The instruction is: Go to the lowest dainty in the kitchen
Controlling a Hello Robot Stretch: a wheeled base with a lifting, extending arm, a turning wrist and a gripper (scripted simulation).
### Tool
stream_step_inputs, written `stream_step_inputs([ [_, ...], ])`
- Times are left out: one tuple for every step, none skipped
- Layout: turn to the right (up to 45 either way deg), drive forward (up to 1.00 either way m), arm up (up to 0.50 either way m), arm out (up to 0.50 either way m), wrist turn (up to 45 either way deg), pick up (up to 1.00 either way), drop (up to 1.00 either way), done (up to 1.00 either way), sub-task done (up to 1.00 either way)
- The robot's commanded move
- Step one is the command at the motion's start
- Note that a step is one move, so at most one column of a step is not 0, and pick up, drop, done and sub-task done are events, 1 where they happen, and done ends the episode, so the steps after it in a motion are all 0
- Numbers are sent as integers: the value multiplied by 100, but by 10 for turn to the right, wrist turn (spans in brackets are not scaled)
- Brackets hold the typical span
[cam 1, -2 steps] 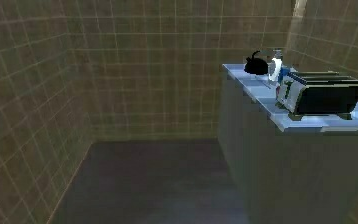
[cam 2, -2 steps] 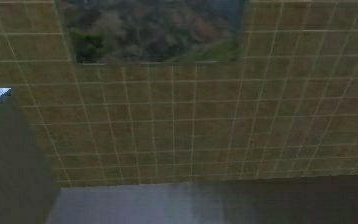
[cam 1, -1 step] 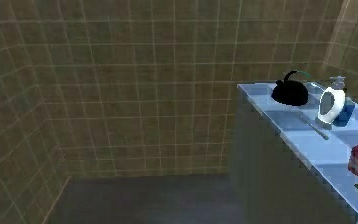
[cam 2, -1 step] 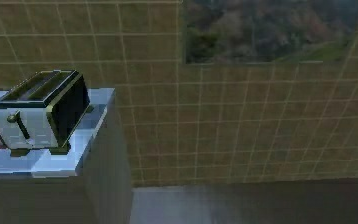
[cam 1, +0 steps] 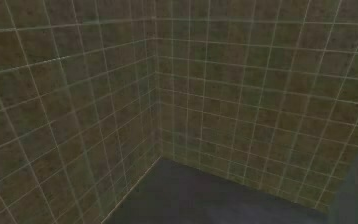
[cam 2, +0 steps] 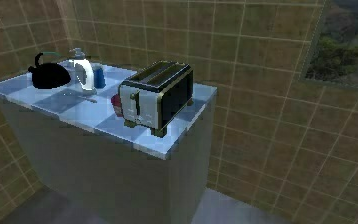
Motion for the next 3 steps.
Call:
stream_step_inputs([
  [0, 5, 0, 0, 0, 0, 0, 0, 0],
  [450, 0, 0, 0, 0, 0, 0, 0, 0],
  [450, 0, 0, 0, 0, 0, 0, 0, 0],
])
